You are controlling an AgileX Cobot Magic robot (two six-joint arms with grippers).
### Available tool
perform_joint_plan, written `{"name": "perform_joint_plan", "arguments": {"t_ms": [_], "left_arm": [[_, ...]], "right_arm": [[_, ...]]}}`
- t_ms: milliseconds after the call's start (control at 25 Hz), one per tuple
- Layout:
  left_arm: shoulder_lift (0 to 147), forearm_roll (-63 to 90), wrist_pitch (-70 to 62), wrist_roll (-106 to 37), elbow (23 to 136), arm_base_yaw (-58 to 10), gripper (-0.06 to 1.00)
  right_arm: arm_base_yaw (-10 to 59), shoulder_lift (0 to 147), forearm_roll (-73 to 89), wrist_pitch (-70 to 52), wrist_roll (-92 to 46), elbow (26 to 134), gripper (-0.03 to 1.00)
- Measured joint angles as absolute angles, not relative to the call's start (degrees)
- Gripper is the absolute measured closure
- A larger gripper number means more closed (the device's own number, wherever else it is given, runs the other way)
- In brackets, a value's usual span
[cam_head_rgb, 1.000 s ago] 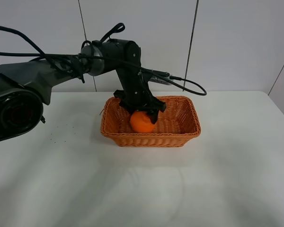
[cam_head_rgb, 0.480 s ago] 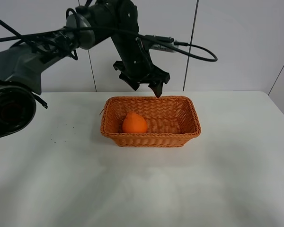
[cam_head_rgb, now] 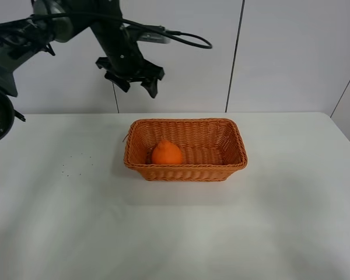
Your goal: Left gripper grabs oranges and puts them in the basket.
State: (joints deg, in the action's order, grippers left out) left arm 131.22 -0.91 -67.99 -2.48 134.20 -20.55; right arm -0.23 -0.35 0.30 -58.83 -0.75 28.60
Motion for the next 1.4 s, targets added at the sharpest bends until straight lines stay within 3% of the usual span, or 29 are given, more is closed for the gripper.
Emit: {"name": "perform_joint_plan", "arguments": {"t_ms": [280,520,960,1400], "left_arm": [[131.22,-1.83,-67.99,-4.58,134.20,-5.75,0.10],[131.22,-0.87,-67.99,-4.69,134.20,1.95,0.10],[123.21,0.00,-67.99,-4.75,123.21,2.34,0.10],[95.58,1.46,-68.01,-4.44,93.59,2.34,0.10]], "right_arm": [[-0.23,-0.35,0.30,-58.83,-0.75,28.60,0.27],[-0.23,-0.35,0.30,-58.83,-0.75,28.60,0.27],[-0.23,-0.35,0.30,-58.83,-0.75,28.60,0.27],[-0.23,-0.35,0.30,-58.83,-0.75,28.60,0.27]]}}
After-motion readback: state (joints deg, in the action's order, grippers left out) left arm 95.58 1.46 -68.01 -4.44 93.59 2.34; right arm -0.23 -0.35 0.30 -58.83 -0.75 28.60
